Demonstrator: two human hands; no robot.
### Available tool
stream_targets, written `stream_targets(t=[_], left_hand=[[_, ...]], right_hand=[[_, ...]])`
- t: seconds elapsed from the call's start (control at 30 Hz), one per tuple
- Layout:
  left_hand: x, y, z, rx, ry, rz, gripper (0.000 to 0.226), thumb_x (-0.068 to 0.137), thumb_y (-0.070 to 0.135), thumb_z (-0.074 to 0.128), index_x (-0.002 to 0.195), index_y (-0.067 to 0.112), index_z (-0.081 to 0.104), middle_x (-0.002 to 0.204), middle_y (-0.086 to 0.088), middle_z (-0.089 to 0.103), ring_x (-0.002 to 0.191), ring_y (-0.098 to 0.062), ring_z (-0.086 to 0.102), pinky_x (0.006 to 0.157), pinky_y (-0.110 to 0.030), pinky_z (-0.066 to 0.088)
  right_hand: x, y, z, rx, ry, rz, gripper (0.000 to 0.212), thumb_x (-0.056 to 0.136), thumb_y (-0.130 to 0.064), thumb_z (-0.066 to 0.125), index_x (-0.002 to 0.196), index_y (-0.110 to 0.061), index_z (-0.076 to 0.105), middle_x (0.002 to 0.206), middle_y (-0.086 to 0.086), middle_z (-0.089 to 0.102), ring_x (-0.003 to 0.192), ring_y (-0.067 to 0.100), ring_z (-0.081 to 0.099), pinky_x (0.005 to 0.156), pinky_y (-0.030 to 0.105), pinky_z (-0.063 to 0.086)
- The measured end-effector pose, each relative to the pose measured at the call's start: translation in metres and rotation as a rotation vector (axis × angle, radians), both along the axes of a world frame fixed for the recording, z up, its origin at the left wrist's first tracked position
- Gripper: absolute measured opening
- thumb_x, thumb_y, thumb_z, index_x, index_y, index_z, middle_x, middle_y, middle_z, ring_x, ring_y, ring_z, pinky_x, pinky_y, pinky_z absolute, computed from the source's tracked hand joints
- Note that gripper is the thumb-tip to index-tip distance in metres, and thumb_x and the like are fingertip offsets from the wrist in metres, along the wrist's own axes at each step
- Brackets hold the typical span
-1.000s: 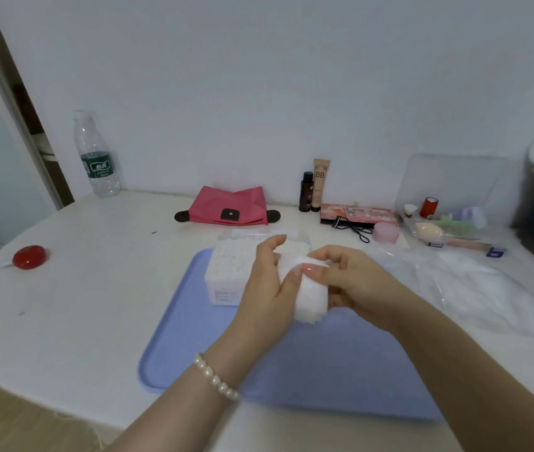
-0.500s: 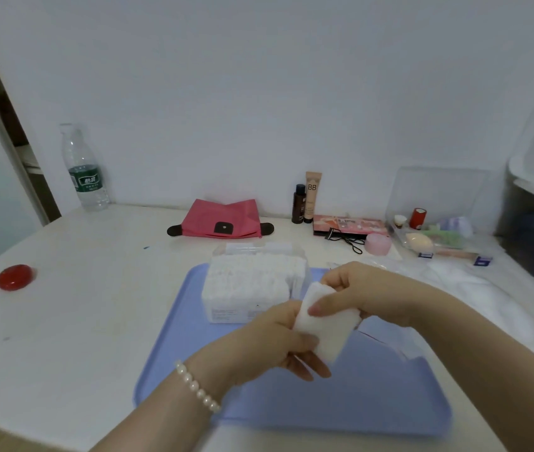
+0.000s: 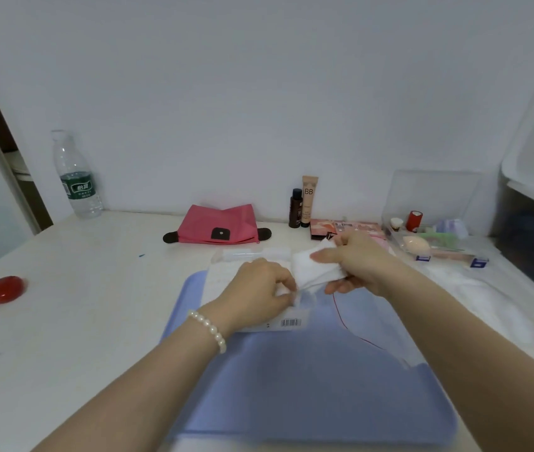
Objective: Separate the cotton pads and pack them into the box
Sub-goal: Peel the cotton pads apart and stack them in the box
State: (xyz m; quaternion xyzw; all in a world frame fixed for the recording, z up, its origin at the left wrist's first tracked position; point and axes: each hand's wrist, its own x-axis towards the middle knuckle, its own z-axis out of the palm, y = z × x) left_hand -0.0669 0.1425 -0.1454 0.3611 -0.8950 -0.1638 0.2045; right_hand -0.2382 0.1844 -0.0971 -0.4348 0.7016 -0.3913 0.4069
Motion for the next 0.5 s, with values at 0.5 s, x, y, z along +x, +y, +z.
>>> stream_targets(t=[0.5], left_hand=[[0.003, -0.013, -0.009, -0.157, -0.102, -0.014, 0.013, 0.087, 0.032, 0.058, 0.094, 0.029, 0.068, 0.082, 0.019, 0.057, 0.092, -0.010, 0.041, 0.085, -0.026, 0.024]], right_hand=[[-0.005, -0.018, -0.019, 0.084, -0.032, 0.010, 0.036, 0.077, -0.007, 0.072, 0.105, -0.004, 0.050, 0.086, 0.020, 0.066, 0.044, 0.022, 0.063, 0.036, 0.019, 0.044]])
